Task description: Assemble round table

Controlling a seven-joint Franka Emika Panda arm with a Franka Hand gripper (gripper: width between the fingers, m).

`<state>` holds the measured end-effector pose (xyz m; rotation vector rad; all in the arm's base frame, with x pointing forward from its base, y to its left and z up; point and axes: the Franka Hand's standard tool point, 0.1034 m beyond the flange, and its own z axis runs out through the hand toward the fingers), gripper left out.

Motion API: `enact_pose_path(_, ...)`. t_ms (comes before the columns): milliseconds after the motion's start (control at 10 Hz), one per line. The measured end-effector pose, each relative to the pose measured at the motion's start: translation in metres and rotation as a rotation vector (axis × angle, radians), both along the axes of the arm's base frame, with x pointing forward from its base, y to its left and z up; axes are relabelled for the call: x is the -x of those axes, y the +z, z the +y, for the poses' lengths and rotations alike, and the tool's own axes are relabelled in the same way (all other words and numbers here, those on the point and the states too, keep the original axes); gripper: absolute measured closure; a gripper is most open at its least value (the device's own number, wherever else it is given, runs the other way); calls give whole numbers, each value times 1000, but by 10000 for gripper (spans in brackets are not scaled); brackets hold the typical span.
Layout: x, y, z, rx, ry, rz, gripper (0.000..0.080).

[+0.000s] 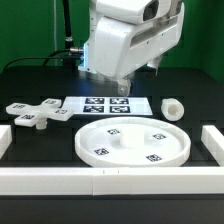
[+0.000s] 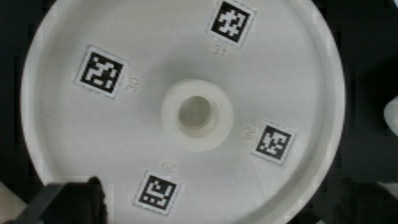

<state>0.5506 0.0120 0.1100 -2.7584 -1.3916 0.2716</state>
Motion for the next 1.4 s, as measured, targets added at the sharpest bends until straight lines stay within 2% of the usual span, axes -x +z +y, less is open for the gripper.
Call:
enact_pose_path(200, 1, -20, -12, -47, 44, -80, 150)
enact_pose_path(400, 1, -38, -17, -59, 88, -79, 150)
enact_pose_path(900, 3, -44, -19, -60, 88, -75, 150)
enact_pose_path(1100, 1, -58, -9, -70, 100, -82, 150)
enact_pose_path(1400, 2, -71, -7, -75, 101, -80, 150)
